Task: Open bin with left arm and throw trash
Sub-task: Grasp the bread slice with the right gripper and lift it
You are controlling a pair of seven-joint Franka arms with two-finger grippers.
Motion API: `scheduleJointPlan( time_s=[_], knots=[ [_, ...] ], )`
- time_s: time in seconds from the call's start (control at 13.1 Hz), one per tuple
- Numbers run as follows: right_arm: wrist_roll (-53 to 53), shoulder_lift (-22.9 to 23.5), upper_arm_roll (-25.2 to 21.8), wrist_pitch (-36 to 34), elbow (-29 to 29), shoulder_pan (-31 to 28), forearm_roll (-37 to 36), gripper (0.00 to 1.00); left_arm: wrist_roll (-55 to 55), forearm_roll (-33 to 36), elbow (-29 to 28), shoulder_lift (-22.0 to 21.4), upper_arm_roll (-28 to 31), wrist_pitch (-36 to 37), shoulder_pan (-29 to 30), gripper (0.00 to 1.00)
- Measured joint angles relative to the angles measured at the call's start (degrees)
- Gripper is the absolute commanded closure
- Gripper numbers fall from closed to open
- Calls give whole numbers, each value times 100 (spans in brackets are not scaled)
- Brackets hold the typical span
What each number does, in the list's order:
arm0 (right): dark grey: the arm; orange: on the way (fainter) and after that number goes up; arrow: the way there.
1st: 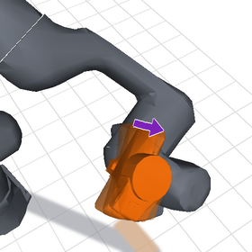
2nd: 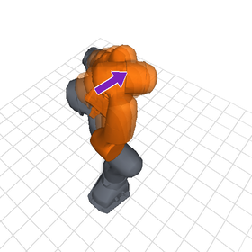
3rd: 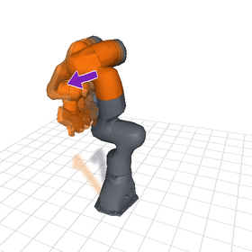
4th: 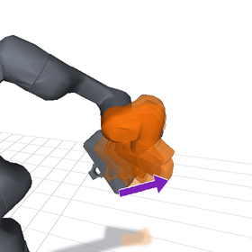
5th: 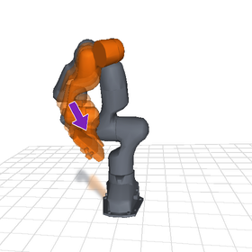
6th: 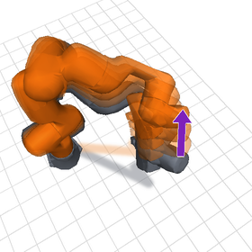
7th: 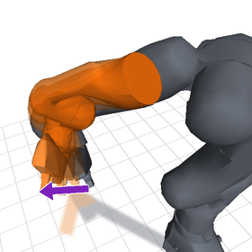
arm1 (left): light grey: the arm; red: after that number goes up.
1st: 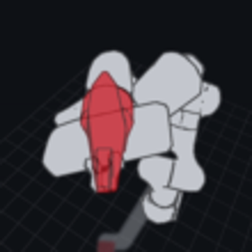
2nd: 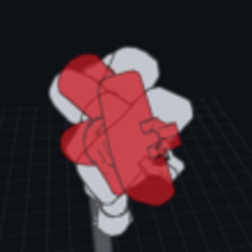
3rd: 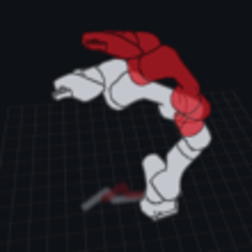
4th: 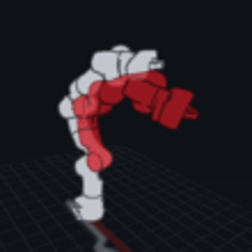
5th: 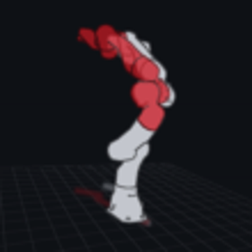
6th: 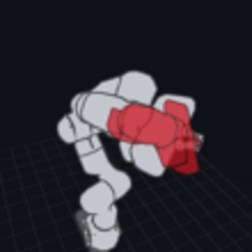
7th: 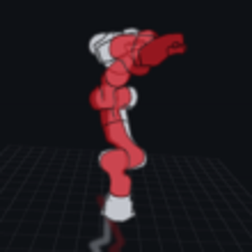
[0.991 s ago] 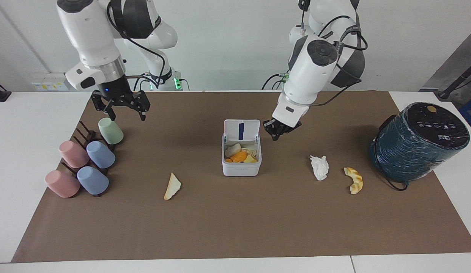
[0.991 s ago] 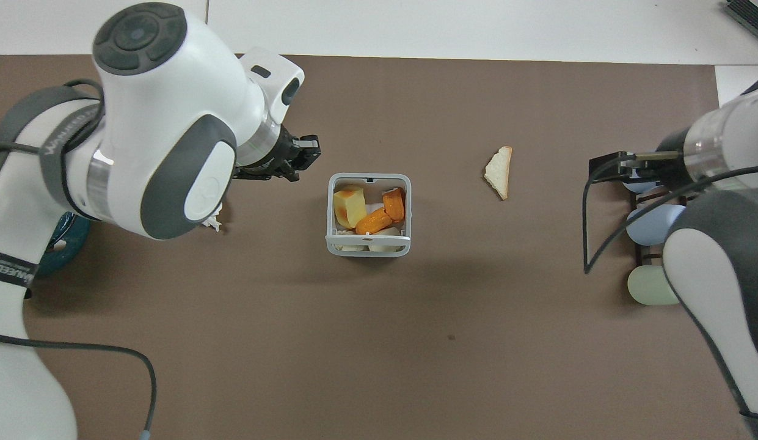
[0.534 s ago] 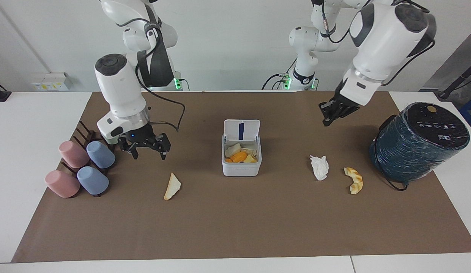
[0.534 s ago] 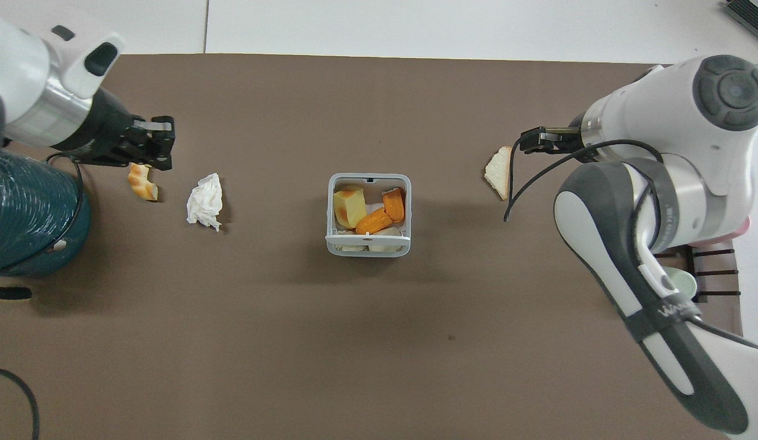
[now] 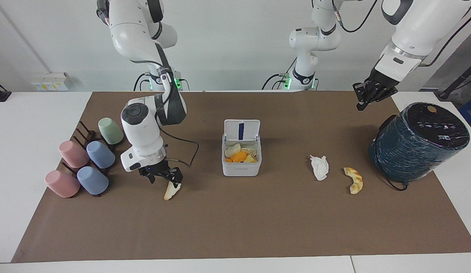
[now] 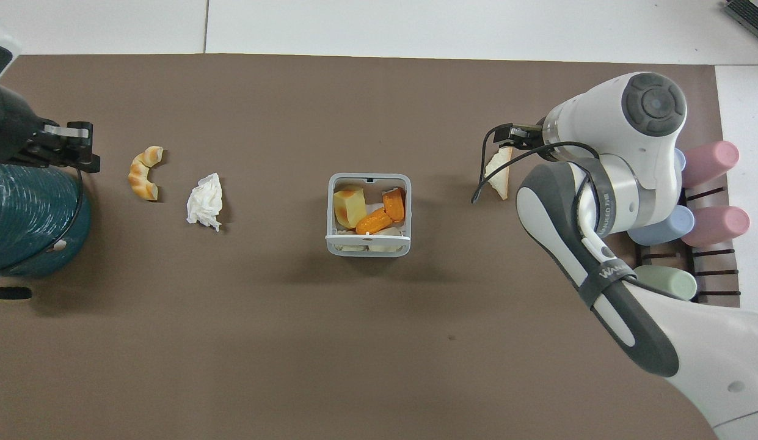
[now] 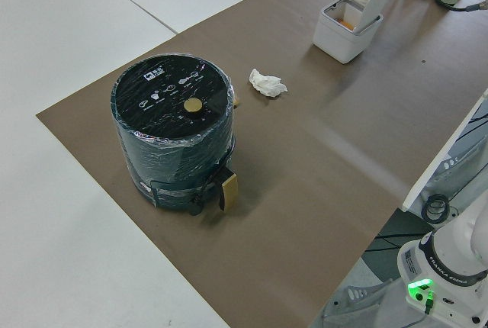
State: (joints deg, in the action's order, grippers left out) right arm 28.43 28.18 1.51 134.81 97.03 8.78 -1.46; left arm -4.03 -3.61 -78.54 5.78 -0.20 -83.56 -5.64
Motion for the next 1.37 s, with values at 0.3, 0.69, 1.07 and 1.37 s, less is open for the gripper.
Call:
scheduleJointPlan(
  time_s=[0.3, 0.69, 1.07, 1.37],
  knots=[
    [315, 228, -7, 152, -2, -2, -1, 1, 28, 69, -364, -209, -1, 17, 5, 97],
    [394, 330, -17, 261, 118, -9, -1, 47, 54, 276, -404, -287, -14, 17, 4, 41],
    [405, 300, -24, 158, 91, -2, -9, 100, 59, 290, -409, -287, -15, 7, 5, 0],
    [406, 256, -13, -224, -59, 31, -10, 100, 67, 290, -411, -288, -22, -24, 5, 0]
  ],
)
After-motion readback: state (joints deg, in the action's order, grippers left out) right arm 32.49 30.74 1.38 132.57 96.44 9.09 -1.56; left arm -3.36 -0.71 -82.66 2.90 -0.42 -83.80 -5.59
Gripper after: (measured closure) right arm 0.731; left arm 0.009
